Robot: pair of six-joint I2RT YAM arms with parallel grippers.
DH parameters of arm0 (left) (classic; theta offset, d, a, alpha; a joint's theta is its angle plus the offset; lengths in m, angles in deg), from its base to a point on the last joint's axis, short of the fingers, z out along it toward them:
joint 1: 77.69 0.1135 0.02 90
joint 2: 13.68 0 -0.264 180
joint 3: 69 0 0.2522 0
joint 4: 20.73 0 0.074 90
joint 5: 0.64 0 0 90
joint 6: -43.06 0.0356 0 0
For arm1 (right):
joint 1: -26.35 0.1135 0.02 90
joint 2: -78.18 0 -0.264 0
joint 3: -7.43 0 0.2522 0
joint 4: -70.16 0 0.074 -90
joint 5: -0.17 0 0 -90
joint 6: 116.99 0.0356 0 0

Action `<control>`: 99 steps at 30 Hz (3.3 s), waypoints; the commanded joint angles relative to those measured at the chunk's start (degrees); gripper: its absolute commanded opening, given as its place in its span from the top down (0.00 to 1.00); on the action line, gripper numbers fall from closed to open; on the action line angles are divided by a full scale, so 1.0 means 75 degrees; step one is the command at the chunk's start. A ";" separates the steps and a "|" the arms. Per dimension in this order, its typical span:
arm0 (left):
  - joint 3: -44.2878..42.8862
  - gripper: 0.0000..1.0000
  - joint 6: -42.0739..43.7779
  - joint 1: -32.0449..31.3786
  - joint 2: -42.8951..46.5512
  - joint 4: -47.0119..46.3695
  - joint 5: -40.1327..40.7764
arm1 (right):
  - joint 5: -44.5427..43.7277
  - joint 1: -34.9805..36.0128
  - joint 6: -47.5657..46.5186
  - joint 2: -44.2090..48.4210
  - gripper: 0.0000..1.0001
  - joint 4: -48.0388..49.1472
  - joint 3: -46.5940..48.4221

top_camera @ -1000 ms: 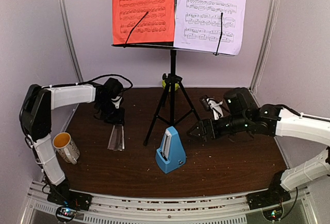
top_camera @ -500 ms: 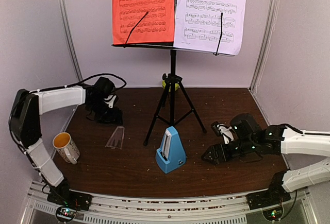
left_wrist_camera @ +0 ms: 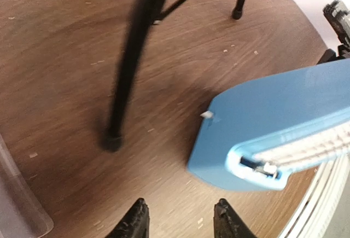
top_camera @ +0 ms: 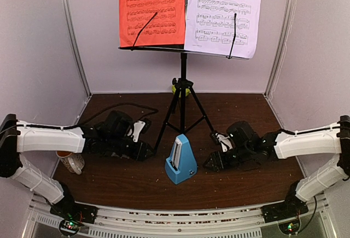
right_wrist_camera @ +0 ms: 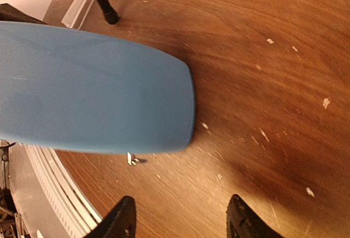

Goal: Set up the instrument practice props

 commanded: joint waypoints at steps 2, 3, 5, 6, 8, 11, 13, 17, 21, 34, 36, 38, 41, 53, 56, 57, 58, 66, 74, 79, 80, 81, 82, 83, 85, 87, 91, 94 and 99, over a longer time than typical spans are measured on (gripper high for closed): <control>-0.0302 0.62 -0.0847 -0.0540 -0.1069 -0.1784 0.0305 | 0.0483 0.0051 0.0349 -0.0467 0.50 0.0805 0.0361; -0.0483 0.63 -0.0955 -0.0614 -0.1269 -0.1703 0.0462 | 0.0511 0.0052 0.0349 -0.0520 0.52 0.0808 0.0377; -0.0674 0.64 -0.1205 -0.0708 -0.1566 -0.1746 0.0591 | 0.0542 0.0057 0.0346 -0.0585 0.54 0.0813 0.0388; -0.0753 0.65 -0.1291 -0.0763 -0.1668 -0.1754 0.0685 | 0.0559 0.0051 0.0352 -0.0611 0.55 0.0848 0.0382; -0.0883 0.65 -0.1403 -0.0851 -0.1841 -0.1649 0.0899 | 0.0627 0.0056 0.0417 -0.0712 0.57 0.0949 0.0377; -0.0917 0.67 -0.1483 -0.0916 -0.2022 -0.1549 0.1033 | 0.0691 0.0052 0.0524 -0.0892 0.62 0.1101 0.0444; -0.0858 0.68 -0.1481 -0.0968 -0.2019 -0.1556 0.1104 | 0.0673 0.0051 0.0584 -0.0996 0.65 0.1126 0.0511; -0.0807 0.69 -0.1252 -0.1125 -0.2074 -0.1726 0.0851 | 0.0569 0.0030 0.0607 -0.1097 0.69 0.1142 0.0646; -0.0908 0.70 -0.1181 -0.1334 -0.2212 -0.1603 0.0658 | 0.0526 -0.0061 0.0601 -0.1294 0.73 0.1106 0.0872; -0.0663 0.72 -0.1843 -0.1728 -0.2155 -0.2238 0.0847 | 0.0637 -0.0550 0.0556 -0.2019 0.77 0.1123 0.1789; -0.0747 0.71 -0.1854 -0.1729 -0.2200 -0.2269 0.0866 | 0.0725 -0.0589 0.0453 -0.2120 0.77 0.1014 0.1986; -0.0750 0.71 -0.1892 -0.1731 -0.2200 -0.2356 0.0938 | 0.0770 -0.0620 0.0289 -0.2132 0.77 0.0830 0.2152; -0.0443 0.71 -0.2061 -0.1726 -0.1992 -0.2776 0.1220 | 0.0801 -0.0725 -0.0036 -0.1978 0.74 0.0462 0.2259; 0.0045 0.70 -0.1743 -0.1652 -0.1487 -0.3281 0.1258 | 0.0545 -0.1180 -0.0889 0.0284 0.29 -0.0371 0.1179; -0.0037 0.70 -0.1643 -0.1641 -0.1550 -0.3292 0.1114 | 0.0543 -0.1115 -0.0727 0.1151 0.21 0.0045 0.0335; -0.0068 0.70 -0.1620 -0.1626 -0.1580 -0.3289 0.1068 | 0.0535 -0.1046 -0.0653 0.1424 0.17 0.0174 0.0111; -0.0103 0.70 -0.1602 -0.1614 -0.1608 -0.3290 0.1033 | 0.0490 -0.0936 -0.0583 0.1707 0.14 0.0282 -0.0091; -0.0382 0.70 -0.1480 -0.1588 -0.1855 -0.3200 0.0744 | -0.0480 0.0408 -0.0236 0.2634 0.02 0.0918 -0.0993; -0.0395 0.70 -0.1530 -0.1588 -0.1918 -0.3206 0.0759 | -0.1035 0.1213 -0.0671 0.1331 0.05 0.0677 -0.0681; -0.0329 0.70 -0.1610 -0.1588 -0.1895 -0.3210 0.0807 | -0.1140 0.1593 -0.0727 0.0927 0.06 0.1093 -0.0905; -0.0317 0.70 -0.1636 -0.1588 -0.1894 -0.3213 0.0804 | -0.1136 0.1657 -0.0739 0.0780 0.07 0.1143 -0.0880; -0.0304 0.70 -0.1653 -0.1588 -0.1894 -0.3216 0.0797 | -0.1144 0.1720 -0.0740 0.0607 0.07 0.1174 -0.0837; -0.0293 0.70 -0.1669 -0.1588 -0.1891 -0.3211 0.0800 | -0.1162 0.1799 -0.0742 0.0462 0.08 0.1235 -0.0782; -0.0280 0.70 -0.1694 -0.1588 -0.1898 -0.3210 0.0795 | -0.1230 0.1876 -0.0716 0.0241 0.08 0.1283 -0.0740; -0.0258 0.70 -0.1734 -0.1588 -0.1901 -0.3226 0.0796 | -0.1515 0.1946 -0.0534 -0.0038 0.12 0.1374 -0.0671; -0.0243 0.70 -0.1752 -0.1588 -0.1900 -0.3243 0.0798 | -0.1981 0.1949 -0.0318 -0.0272 0.14 0.1369 -0.0579; -0.0243 0.70 -0.1773 -0.1588 -0.1912 -0.3246 0.0793 | -0.2532 0.1949 -0.0077 -0.0537 0.17 0.1267 -0.0290; -0.0282 0.70 -0.1755 -0.1588 -0.1946 -0.3212 0.0852 | -0.2769 0.1932 0.0003 -0.0711 0.19 0.1153 -0.0027; -0.0373 0.70 -0.1756 -0.1562 -0.2002 -0.3124 0.0969 | -0.3061 0.1759 0.0165 -0.0852 0.21 0.1045 0.0176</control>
